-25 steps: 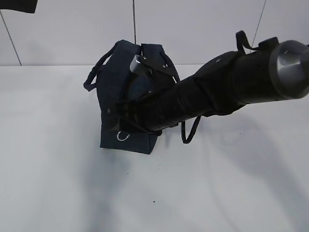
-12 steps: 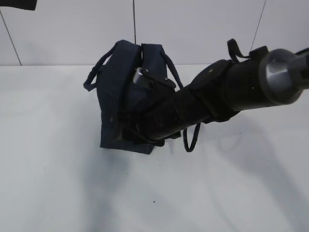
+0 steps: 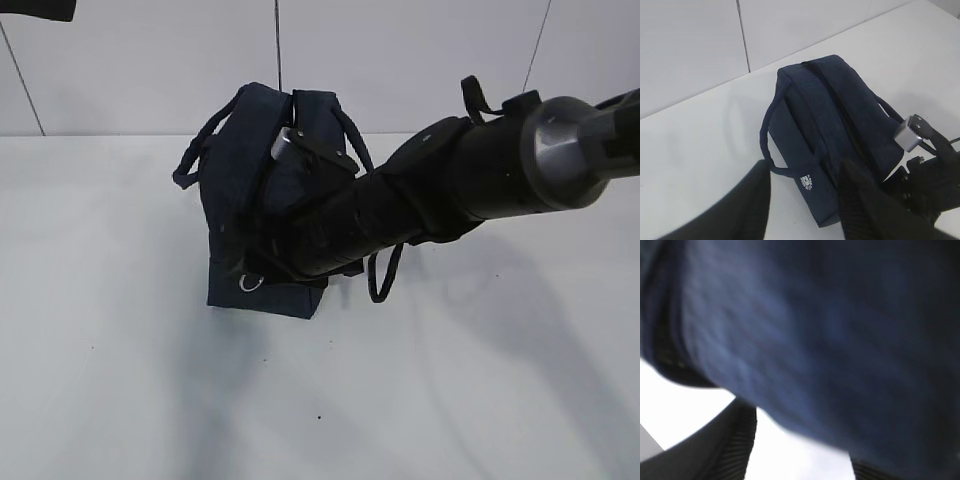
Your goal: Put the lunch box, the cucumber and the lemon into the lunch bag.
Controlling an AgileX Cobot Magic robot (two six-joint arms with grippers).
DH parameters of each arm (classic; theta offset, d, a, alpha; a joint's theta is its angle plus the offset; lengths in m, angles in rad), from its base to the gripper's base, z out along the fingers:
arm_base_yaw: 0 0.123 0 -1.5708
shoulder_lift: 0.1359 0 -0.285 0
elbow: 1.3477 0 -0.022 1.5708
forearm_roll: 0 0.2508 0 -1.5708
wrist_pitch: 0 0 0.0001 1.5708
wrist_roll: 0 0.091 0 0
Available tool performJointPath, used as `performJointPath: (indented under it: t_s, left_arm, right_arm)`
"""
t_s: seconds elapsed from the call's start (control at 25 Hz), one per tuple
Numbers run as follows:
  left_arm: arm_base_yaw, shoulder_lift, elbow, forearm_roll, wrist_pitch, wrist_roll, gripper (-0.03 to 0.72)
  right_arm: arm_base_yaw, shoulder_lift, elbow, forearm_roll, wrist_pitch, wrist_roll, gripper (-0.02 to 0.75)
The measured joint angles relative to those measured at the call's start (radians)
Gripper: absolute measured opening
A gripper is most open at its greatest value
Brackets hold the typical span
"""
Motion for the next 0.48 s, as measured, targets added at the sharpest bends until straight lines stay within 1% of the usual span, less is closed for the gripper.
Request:
performJointPath:
  t_s: [0.2, 0.28, 0.48]
  left_arm:
    - [0.0, 0.0, 0.0, 0.0, 0.0, 0.0, 0.302]
    - [0.0, 0.0, 0.0, -0.002, 0.002, 0.0, 0.302]
    - [0.0, 0.0, 0.0, -0.002, 0.01, 0.0, 0.302]
  right_arm:
    - [0.0, 0.018, -0.023, 0.008, -0.018, 0.032, 0.421]
    - [0.0, 0.026, -0.024, 0.01, -0.025, 0.046, 0.41]
    - [0.0, 0.039, -0.039, 0.01, -0.031, 0.059, 0.323]
